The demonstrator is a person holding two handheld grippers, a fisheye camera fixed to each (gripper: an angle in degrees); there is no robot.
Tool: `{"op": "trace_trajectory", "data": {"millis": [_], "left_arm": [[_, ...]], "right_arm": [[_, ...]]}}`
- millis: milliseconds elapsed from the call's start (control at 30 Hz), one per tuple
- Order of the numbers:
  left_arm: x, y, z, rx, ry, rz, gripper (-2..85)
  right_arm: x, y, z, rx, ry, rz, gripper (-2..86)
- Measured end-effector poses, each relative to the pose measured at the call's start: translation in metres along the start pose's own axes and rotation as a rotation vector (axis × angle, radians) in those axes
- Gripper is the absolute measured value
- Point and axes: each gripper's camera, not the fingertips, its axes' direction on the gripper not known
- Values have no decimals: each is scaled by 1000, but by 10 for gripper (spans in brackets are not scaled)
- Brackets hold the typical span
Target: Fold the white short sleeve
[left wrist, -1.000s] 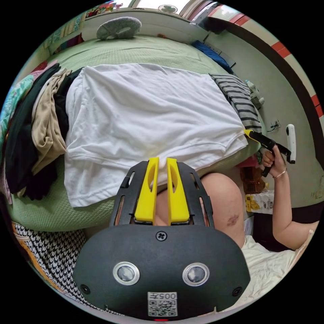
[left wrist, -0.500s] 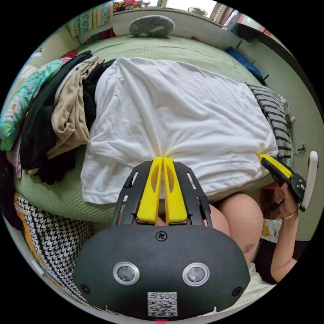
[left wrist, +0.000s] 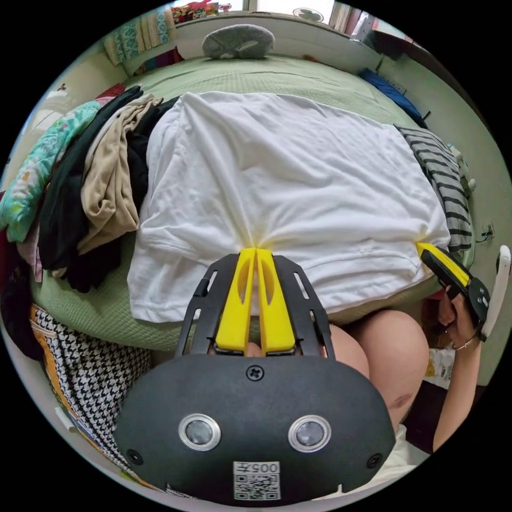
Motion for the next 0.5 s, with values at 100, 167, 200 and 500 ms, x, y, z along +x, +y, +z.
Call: {"op": "trace_trajectory", "data": {"millis": [100,167,200,500], "left_arm": [[22,2,-32,31,100,79,-2],[46,9,-62,120,181,146,-1],[66,12,-78,160,200,197,0],[239,4,-66,135,453,403,71]], "right_arm": [[15,3,-30,-45,-83,-51,-13],[30,16,-62,76,-115,-10,-12],[39,24,-79,115,-100,3,-11],[91,48,-141,163,55,117,-11]]}}
